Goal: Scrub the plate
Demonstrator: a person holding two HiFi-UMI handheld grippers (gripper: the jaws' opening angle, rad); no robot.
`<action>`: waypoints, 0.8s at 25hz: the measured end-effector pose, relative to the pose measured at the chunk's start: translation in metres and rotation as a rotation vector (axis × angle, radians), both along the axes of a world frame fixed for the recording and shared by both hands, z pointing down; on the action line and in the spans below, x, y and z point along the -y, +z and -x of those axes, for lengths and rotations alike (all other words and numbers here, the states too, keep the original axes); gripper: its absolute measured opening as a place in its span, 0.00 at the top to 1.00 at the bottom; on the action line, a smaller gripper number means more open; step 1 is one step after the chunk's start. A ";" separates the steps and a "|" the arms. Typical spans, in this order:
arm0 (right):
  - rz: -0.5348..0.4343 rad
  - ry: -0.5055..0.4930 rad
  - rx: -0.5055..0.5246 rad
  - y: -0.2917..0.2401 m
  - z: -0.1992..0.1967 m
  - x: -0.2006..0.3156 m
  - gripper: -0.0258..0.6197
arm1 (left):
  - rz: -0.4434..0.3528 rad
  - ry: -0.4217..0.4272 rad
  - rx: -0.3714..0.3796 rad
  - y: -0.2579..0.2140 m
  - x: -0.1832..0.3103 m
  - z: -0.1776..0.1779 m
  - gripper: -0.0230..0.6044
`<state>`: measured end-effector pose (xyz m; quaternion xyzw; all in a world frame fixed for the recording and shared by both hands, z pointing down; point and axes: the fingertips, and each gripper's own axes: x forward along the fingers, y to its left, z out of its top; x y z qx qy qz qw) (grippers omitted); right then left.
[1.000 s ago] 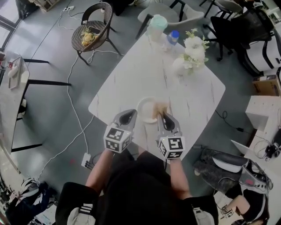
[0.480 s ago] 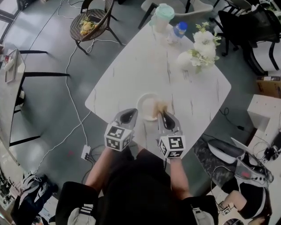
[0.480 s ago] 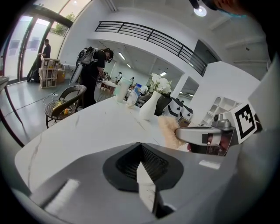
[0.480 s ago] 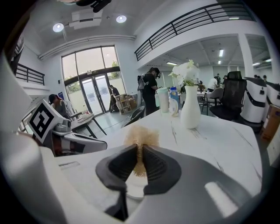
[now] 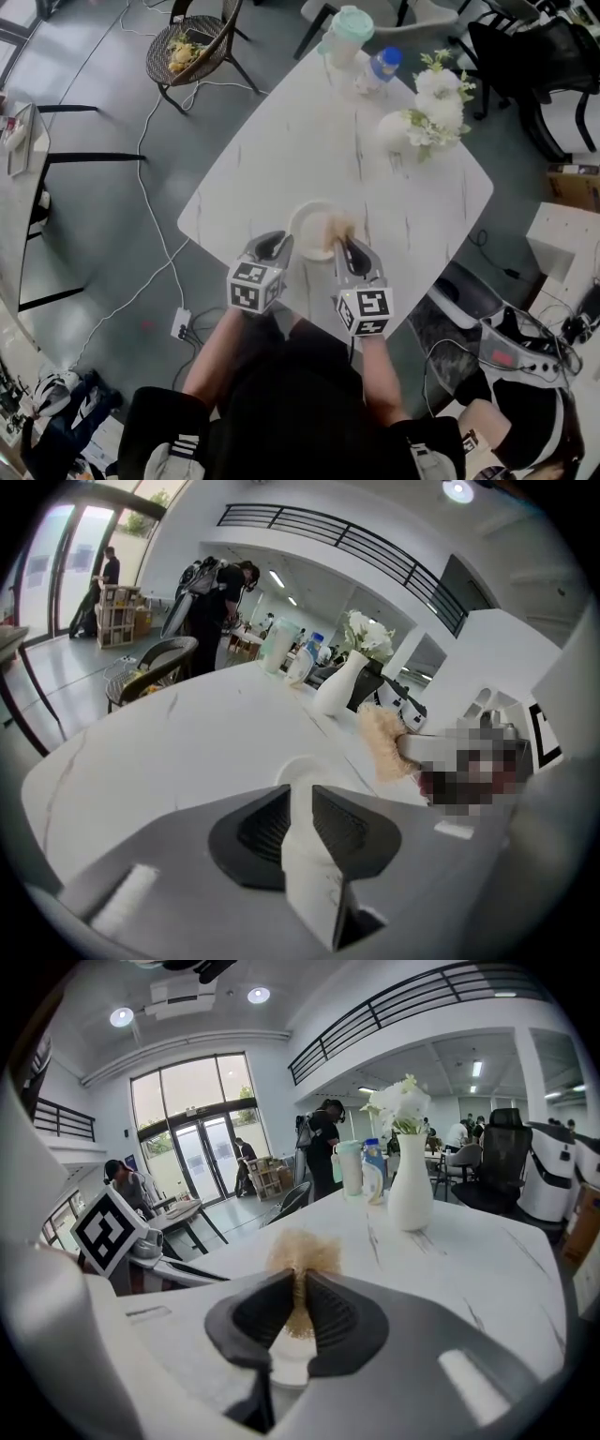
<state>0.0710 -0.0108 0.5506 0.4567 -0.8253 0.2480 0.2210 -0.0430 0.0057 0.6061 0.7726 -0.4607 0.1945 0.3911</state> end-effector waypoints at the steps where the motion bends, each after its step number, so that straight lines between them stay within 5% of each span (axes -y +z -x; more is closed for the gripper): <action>1: 0.003 -0.002 -0.001 0.002 0.000 0.001 0.90 | 0.021 0.001 -0.017 0.004 0.000 -0.002 0.82; 6: 0.019 -0.001 -0.005 0.011 -0.001 0.001 0.90 | 0.098 0.005 -0.028 0.023 -0.001 -0.008 0.72; 20: 0.044 -0.007 0.000 0.021 -0.004 0.003 0.90 | 0.172 0.003 -0.009 0.050 -0.002 -0.011 0.72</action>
